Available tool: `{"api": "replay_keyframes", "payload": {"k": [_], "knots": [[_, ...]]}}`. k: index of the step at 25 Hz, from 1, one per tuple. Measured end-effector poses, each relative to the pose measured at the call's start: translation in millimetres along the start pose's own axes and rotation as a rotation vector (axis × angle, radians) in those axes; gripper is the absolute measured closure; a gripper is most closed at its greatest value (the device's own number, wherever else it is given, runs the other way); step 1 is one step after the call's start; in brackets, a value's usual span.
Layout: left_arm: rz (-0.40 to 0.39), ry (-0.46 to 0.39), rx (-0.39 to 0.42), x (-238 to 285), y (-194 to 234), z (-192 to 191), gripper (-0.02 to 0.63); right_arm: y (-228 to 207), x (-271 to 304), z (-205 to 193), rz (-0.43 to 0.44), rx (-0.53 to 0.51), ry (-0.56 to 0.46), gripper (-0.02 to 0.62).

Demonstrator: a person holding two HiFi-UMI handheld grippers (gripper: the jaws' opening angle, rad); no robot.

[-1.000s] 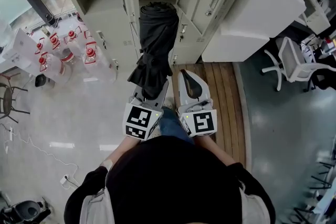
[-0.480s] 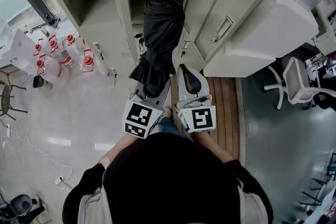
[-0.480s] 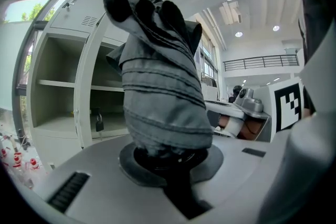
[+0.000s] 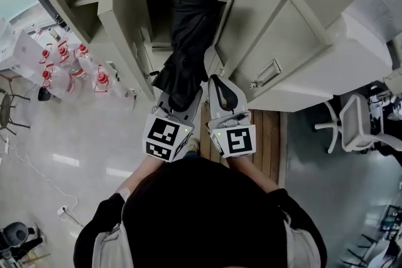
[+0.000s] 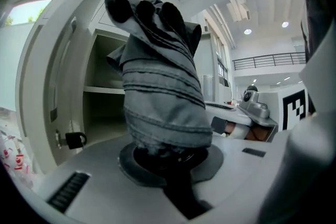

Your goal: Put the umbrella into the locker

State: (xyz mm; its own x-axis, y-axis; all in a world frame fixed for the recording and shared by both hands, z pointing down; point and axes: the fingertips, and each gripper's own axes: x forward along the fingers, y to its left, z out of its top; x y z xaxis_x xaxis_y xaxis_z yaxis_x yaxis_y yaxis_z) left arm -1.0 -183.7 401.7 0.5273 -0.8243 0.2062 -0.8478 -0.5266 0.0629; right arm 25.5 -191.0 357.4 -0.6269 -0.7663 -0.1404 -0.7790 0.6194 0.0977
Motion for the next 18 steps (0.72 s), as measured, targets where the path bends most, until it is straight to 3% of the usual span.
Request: {"api": "replay_keyframes", "payload": {"k": [11, 18], "knots": [[0.050, 0.010, -0.044, 51, 37, 23, 0.555, -27, 47, -8, 0.059, -0.008, -0.028, 0.592], [0.050, 0.007, -0.045, 75, 59, 42, 0.554, -40, 70, -5, 0.033, -0.003, -0.043, 0.592]]}}
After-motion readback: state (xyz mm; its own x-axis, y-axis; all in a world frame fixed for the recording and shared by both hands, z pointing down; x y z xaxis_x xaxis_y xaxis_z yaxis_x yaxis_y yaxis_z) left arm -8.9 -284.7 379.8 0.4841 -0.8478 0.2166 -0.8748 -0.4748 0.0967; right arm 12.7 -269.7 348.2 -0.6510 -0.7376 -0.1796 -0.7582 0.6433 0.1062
